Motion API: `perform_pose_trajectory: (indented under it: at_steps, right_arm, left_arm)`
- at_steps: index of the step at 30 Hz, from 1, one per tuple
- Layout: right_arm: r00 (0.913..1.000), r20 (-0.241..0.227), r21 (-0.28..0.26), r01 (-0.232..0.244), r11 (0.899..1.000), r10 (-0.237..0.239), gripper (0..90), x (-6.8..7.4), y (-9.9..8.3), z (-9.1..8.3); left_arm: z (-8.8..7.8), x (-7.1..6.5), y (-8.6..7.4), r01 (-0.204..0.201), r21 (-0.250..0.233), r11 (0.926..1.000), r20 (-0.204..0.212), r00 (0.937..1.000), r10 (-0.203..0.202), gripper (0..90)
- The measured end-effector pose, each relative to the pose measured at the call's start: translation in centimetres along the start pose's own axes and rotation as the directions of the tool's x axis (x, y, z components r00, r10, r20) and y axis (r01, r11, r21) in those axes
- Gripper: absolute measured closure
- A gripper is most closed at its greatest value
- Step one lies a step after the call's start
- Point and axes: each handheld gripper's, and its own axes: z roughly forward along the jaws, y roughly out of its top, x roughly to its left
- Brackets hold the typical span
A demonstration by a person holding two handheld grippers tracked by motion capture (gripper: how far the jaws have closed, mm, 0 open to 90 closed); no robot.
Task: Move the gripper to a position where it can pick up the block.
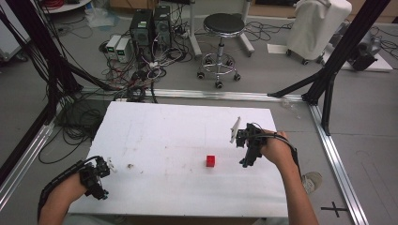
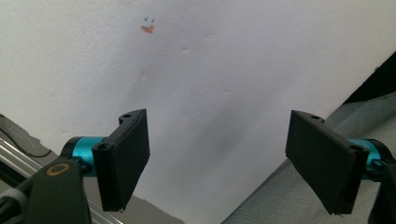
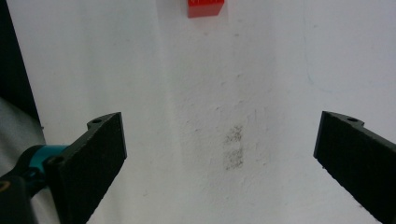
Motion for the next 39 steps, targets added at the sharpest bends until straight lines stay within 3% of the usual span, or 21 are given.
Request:
perform_pose_trajectory:
  at_steps: [1, 13, 32, 39]
  right_arm:
    - [0.9997, -0.005, -0.007, 0.025, 1.000, -0.025, 1.6, -0.2, 0.6, 0.0]
    - [0.9951, -0.015, 0.003, 0.098, 0.995, -0.098, 1.6, -0.9, 3.9, 2.2]
    - [0.9865, -0.066, 0.005, 0.151, 0.989, -0.150, 1.6, -1.2, 7.0, 6.0]
    - [0.9866, -0.069, 0.011, 0.149, 0.989, -0.148, 1.6, -1.2, 7.8, 7.4]
  left_arm:
    - [0.0, 0.0, 0.0, -0.001, -0.001, 1.0000, -0.002, 1.0000, 0.001, 22.1]
    - [0.1, 0.1, -0.2, 0.007, -0.003, 1.0000, 0.000, 1.0000, -0.007, 22.1]
    - [0.1, 0.2, -0.3, 0.009, -0.008, 0.9999, -0.001, 1.0000, -0.009, 22.2]
    - [0.0, 0.3, -0.4, 0.017, -0.023, 0.9996, -0.001, 0.9999, -0.017, 22.1]
